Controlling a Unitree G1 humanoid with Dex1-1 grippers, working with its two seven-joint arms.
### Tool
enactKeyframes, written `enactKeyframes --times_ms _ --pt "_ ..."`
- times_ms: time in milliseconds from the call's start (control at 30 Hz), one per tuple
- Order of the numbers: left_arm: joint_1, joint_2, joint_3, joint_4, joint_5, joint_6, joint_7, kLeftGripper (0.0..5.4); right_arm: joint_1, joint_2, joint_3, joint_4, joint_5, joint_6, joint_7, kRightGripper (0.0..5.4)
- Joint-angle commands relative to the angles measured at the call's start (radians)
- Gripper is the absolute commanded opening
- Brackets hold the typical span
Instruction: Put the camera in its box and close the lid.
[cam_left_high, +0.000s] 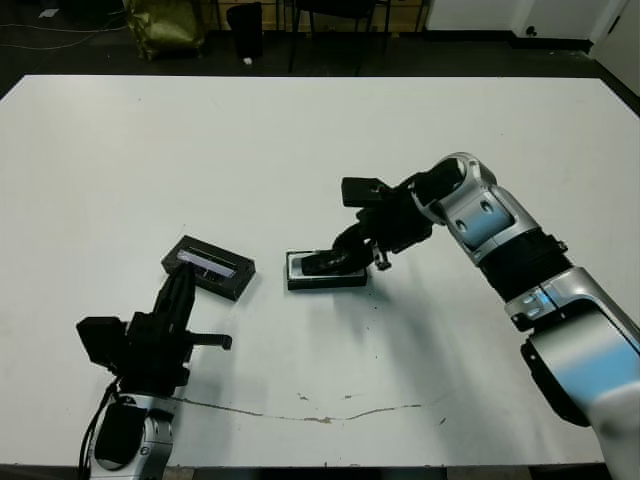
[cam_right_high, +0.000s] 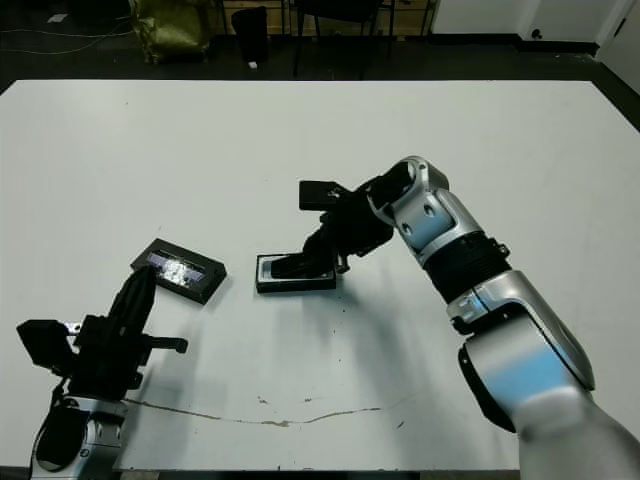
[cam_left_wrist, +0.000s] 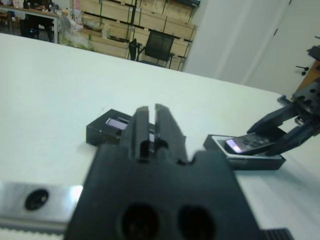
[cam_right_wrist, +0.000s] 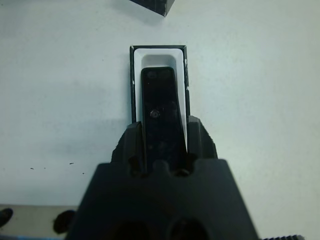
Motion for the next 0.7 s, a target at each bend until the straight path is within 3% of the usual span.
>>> enactKeyframes --times_ms 33,400,700 --pt "0.009 0.002 0.002 0.014 0.000 0.002 -0.002 0.00 -0.011 0.016 0.007 0.010 -0.010 0.028 -0.003 0.59" --pt "0.012 -0.008 -0.001 0.014 -0.002 0.005 0.001 0.00 -0.010 0.046 0.015 0.000 -0.032 0.086 -0.036 0.59" --pt "0.012 -0.008 -0.001 0.026 0.001 -0.008 -0.003 0.00 -0.004 0.056 0.023 -0.014 -0.052 0.058 -0.051 0.56"
